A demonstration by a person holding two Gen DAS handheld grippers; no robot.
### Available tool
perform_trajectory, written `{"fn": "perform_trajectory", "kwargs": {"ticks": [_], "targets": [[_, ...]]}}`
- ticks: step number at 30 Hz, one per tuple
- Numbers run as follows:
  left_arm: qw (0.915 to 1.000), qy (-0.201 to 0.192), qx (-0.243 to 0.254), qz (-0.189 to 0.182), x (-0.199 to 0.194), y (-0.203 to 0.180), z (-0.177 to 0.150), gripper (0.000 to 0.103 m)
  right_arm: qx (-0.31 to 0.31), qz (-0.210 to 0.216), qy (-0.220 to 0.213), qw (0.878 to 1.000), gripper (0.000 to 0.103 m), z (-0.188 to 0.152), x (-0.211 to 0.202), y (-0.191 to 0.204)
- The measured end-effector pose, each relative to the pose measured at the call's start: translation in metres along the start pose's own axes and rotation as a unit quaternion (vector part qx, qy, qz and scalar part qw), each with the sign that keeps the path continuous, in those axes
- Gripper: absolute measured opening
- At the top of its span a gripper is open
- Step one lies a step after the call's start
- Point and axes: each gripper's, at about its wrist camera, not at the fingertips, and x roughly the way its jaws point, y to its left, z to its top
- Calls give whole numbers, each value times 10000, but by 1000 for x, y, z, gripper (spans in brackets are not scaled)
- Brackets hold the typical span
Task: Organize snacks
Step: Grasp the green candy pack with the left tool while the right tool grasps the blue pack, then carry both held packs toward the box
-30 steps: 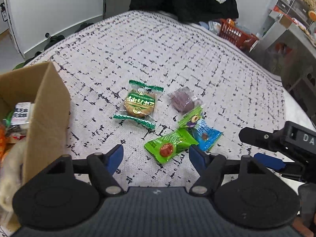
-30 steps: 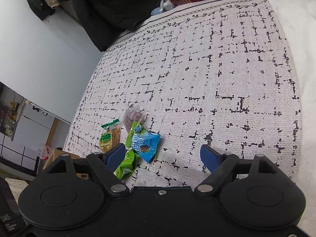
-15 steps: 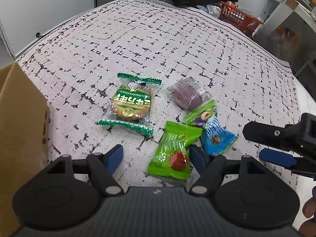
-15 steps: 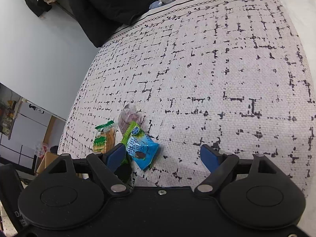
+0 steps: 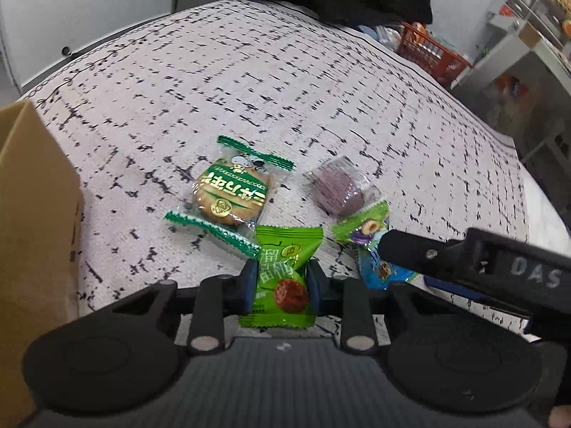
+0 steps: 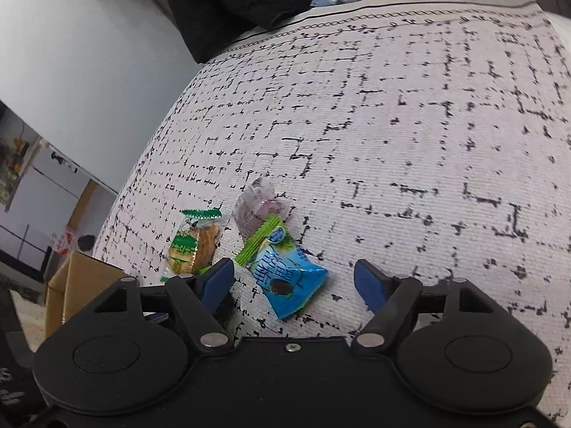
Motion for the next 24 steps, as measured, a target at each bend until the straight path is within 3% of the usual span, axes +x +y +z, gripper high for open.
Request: {"fn": "perform_trajectory", "kwargs": {"ticks": [8,14,15,24], "targets": [[9997,-46,-221,-36,-18,13,-1,28,-593,-346,-81,9976,72,-3,14,23],[9992,-146,-381,-17,-36,24,2,28,-1003,-708,-167,9923,51,-6,20,34],[9991,-182,-385,-23,-41,25,3,28,-1049,-742,-167,9916,41,-6,21,34],[9982,-401,-451,-57,-73,34,8,28,-1006,-608,-161,9929,33,-8,9,41]]}}
